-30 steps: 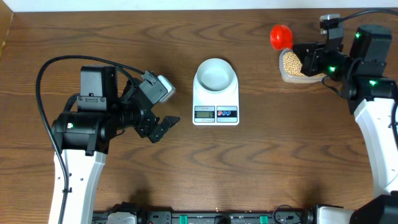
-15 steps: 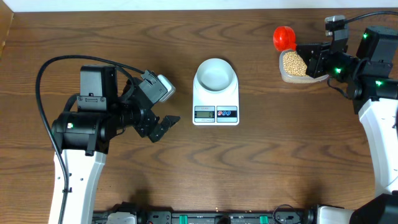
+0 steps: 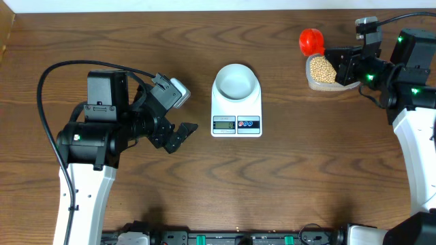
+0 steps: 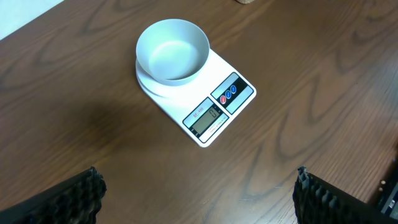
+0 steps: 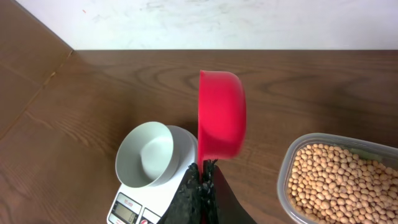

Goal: Scoop item into bowl and weigh 50g on scale
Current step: 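Move the red scoop with the right gripper over the soybean tub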

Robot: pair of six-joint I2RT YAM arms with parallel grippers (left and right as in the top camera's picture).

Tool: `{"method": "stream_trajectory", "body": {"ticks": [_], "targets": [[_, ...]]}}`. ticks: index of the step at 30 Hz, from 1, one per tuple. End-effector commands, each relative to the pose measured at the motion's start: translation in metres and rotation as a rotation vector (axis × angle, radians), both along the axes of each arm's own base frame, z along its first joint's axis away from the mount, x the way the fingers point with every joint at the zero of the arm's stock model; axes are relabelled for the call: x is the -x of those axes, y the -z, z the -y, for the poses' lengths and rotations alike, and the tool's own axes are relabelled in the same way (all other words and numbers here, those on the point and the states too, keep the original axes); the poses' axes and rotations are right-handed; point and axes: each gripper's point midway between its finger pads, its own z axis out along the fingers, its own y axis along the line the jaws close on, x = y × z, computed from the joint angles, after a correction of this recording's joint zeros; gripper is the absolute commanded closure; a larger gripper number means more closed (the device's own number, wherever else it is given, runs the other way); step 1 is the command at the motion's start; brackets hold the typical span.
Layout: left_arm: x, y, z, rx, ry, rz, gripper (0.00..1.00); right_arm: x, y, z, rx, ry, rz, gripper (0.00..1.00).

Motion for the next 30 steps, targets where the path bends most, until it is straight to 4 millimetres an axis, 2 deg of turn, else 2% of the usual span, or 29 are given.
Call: {"method": "stream_trajectory", "body": {"ticks": [1,7,13,18,25,30], "targets": [[-0.001,-0.014,0.002,0.024,0.005,0.03,0.01,-0.001,-0.012,-0.001,0.011,-0.016,0.04,0.99],[-0.001,-0.014,0.002,0.024,0.004,0.03,0.01,-0.001,-0.011,-0.001,0.004,-0.012,0.028,0.99],[-0.001,-0.014,0.002,0.024,0.004,0.03,0.01,0.005,-0.002,0.001,-0.095,0.055,-0.101,0.99],[-0.001,-0.014,0.002,0.024,0.004,0.03,0.01,0.01,0.015,0.011,0.064,0.027,-0.077,0.99],[-0.001,-0.014,0.002,0.024,0.004,0.03,0.01,0.012,0.018,0.011,0.117,-0.006,-0.054,0.99],[-0.001,-0.014,0.002,0.024,0.004,0.03,0.01,0.008,0.021,0.026,0.2,0.059,-0.053,0.99]]}}
